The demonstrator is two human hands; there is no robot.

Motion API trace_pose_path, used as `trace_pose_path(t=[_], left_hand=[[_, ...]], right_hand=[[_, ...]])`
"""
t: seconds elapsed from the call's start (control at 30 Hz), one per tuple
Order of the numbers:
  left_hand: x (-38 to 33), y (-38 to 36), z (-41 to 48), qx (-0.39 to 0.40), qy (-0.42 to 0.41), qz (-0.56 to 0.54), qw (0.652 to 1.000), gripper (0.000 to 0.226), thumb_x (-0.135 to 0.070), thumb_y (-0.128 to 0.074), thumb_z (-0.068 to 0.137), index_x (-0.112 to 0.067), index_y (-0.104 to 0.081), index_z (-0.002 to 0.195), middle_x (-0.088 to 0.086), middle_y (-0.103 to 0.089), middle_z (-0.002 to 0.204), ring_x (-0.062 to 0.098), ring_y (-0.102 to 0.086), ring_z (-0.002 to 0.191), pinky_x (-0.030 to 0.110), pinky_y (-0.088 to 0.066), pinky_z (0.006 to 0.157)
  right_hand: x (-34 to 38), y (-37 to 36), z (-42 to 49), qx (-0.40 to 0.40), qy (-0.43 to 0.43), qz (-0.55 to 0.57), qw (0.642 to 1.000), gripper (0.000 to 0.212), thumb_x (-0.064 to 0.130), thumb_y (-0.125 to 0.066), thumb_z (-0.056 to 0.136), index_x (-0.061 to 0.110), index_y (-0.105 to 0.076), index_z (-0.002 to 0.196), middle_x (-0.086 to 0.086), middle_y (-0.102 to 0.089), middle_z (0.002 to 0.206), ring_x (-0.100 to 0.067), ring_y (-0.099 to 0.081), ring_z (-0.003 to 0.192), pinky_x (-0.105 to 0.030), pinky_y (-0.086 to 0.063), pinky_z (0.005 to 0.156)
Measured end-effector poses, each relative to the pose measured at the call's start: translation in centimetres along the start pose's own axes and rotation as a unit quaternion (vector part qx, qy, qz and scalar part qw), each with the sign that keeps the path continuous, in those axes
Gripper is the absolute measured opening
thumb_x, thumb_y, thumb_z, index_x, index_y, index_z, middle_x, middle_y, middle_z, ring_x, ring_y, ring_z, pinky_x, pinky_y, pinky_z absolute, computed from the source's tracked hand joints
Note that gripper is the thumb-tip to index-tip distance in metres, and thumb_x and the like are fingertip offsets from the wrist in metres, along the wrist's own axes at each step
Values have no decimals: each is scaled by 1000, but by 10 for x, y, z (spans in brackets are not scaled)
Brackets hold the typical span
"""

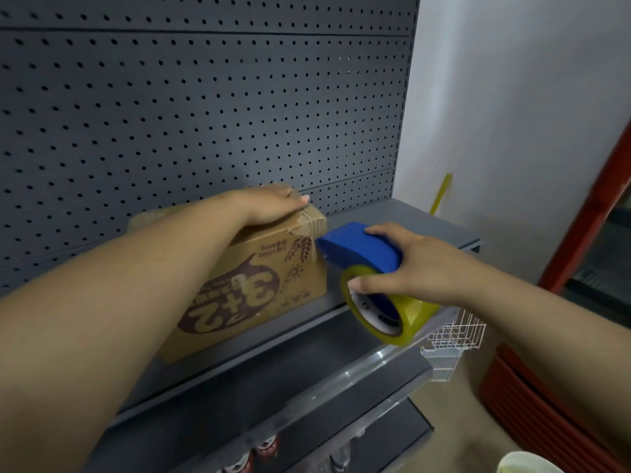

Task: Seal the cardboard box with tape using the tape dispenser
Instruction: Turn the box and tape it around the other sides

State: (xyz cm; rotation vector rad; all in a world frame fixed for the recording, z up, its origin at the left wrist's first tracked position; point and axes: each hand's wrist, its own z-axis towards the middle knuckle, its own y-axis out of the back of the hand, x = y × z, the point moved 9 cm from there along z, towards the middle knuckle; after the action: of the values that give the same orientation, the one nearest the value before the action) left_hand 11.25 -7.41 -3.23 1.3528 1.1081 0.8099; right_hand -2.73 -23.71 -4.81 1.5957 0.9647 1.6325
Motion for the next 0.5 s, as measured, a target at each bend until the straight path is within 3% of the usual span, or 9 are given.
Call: trace_pose_path(t=[0.07, 0.27, 0.37, 0.43, 0.5], left_hand=[[2, -6, -3, -10, 6, 26, 1000, 72, -61, -16, 92, -22, -7, 151, 3, 1, 161, 22, 0, 148, 42, -2, 117], [4, -10, 2, -14, 25, 33, 999, 72, -61, -16, 92, -23, -5, 151, 3, 0, 161, 22, 0, 148, 43, -3, 119], [7, -11, 6, -10, 31, 34, 999, 72, -62, -16, 91, -23, -4, 151, 2, 0, 161, 22, 0, 148, 41, -3, 120], [8, -13, 6, -4, 35, 30, 999, 72, -61, -15, 92, -23, -4, 151, 1, 1, 161, 22, 1, 148, 43, -3, 120], [9, -13, 7, 0, 37, 21, 999, 72, -61, -15, 91, -23, -4, 151, 1, 2, 161, 22, 1, 148, 46, -3, 120]], right_hand=[[-2, -2, 5, -6, -1, 9, 1000, 81, 59, -68, 65, 42, -31, 135, 3, -55, 120, -20, -55, 98, -27, -41, 79], [6, 16, 4, -31, 49, -8, 998, 72, 46, -70, 67, 42, -42, 134, 7, -56, 125, -17, -56, 102, -27, -44, 83], [6, 30, 8, -62, 34, -97, 993, 70, 45, -67, 66, 42, -46, 132, 3, -62, 119, -22, -58, 103, -29, -47, 81], [5, 19, 6, -35, 45, -218, 974, 62, 43, -66, 63, 41, -54, 123, 0, -68, 105, -24, -62, 96, -30, -49, 77], [-2, -16, -4, 40, 63, -244, 967, 62, 48, -66, 61, 43, -53, 122, 3, -69, 100, -21, -62, 92, -32, -52, 77]])
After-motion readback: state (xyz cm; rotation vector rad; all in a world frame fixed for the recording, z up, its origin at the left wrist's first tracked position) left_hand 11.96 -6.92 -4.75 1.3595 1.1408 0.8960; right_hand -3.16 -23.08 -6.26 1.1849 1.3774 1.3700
